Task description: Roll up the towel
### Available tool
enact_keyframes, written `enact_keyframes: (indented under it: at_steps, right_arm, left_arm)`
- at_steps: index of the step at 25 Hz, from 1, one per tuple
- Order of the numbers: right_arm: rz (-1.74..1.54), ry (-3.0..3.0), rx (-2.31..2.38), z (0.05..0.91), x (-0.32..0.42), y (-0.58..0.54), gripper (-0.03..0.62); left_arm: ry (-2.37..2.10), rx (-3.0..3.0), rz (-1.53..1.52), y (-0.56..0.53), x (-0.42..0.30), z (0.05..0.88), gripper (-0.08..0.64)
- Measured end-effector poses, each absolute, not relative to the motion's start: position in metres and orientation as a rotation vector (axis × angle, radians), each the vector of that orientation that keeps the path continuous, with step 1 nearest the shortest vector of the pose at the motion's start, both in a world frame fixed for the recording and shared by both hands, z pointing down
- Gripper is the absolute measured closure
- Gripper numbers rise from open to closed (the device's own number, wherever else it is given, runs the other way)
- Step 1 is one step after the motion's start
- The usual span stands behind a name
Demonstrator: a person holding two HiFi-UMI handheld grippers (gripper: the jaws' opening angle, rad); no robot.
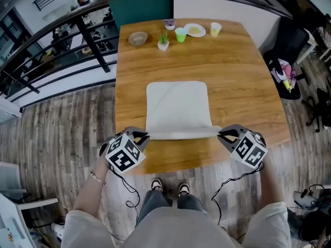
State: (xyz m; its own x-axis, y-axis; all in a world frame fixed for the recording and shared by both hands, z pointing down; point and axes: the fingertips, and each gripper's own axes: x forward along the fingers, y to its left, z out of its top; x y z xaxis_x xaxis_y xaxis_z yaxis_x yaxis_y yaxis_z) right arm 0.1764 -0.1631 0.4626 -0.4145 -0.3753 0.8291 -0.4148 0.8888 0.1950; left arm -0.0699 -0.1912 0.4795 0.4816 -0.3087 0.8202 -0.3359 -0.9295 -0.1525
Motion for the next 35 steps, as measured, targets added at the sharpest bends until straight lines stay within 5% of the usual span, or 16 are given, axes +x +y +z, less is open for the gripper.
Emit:
enact_keyframes:
  at_steps: [17, 35]
  right_arm:
    - [0.202, -1.936, 0.622, 0.529, 0.183, -0.314, 0.569]
    - [0.178, -1.994, 0.888, 0.516, 0.208, -0.33, 0.504]
  left_arm:
    - [-0.574, 2.557, 1.525, -0.335, -0.062, 0.541, 0.535]
    - [-0.824, 2.526, 1.379, -0.362, -0.088, 0.539, 0.463]
